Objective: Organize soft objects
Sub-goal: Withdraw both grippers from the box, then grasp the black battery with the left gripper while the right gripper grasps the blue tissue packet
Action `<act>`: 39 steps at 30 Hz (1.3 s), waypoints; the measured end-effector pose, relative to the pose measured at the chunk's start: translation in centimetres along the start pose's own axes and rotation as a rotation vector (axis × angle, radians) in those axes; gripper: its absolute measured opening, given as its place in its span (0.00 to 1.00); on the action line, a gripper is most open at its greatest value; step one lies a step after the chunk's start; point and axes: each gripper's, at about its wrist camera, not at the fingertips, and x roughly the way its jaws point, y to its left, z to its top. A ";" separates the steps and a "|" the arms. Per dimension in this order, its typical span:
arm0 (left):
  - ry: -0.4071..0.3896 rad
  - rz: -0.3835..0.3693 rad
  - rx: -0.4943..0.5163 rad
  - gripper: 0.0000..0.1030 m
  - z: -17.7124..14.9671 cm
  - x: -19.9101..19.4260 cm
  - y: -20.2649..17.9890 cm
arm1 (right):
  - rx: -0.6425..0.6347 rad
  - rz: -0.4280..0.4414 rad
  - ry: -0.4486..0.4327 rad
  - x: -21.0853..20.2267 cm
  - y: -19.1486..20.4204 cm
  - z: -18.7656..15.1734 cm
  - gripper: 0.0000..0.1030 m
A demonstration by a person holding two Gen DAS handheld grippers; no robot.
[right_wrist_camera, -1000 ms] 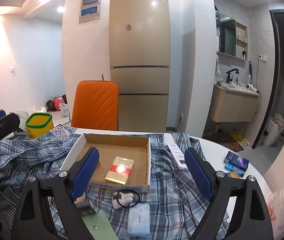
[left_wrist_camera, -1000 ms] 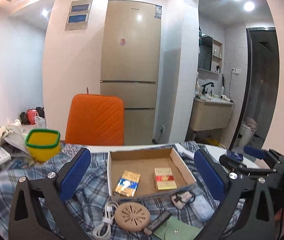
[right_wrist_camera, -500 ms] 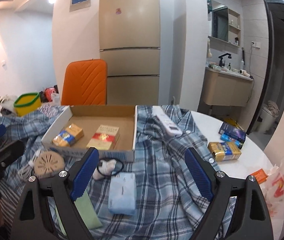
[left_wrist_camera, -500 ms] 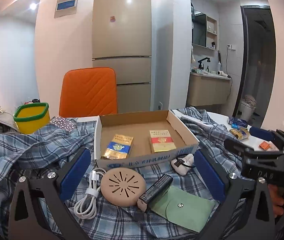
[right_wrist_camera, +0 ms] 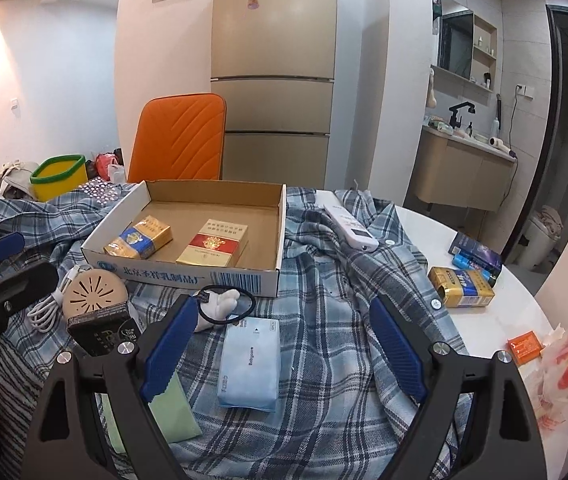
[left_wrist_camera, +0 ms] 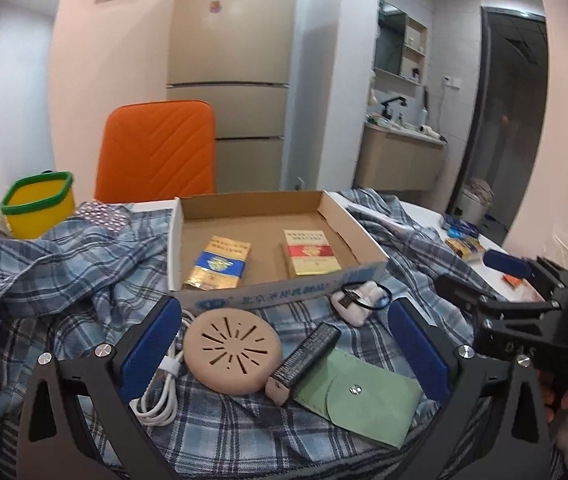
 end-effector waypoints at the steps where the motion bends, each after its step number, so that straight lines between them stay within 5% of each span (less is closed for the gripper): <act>1: 0.007 -0.009 0.002 0.99 0.0 0.2 0.0 | 0.004 0.003 0.003 0.1 -0.1 0.0 0.87; 8: 0.078 -0.055 -0.042 0.80 -0.2 1.7 0.7 | 0.009 0.016 0.020 0.4 -0.1 -0.1 0.87; 19: 0.302 -0.129 -0.034 0.68 -1.4 5.5 0.2 | 0.000 0.027 0.033 0.6 0.1 -0.2 0.87; 26: 0.368 -0.119 -0.020 0.34 -2.0 6.4 -0.1 | -0.004 0.032 0.041 0.8 0.2 -0.3 0.87; 33: 0.326 -0.143 -0.009 0.17 -1.8 5.4 -0.1 | -0.009 0.045 0.063 1.3 0.3 -0.3 0.87; 39: 0.154 -0.134 -0.010 0.16 -1.0 2.4 0.1 | -0.014 0.070 0.090 1.7 0.4 -0.3 0.87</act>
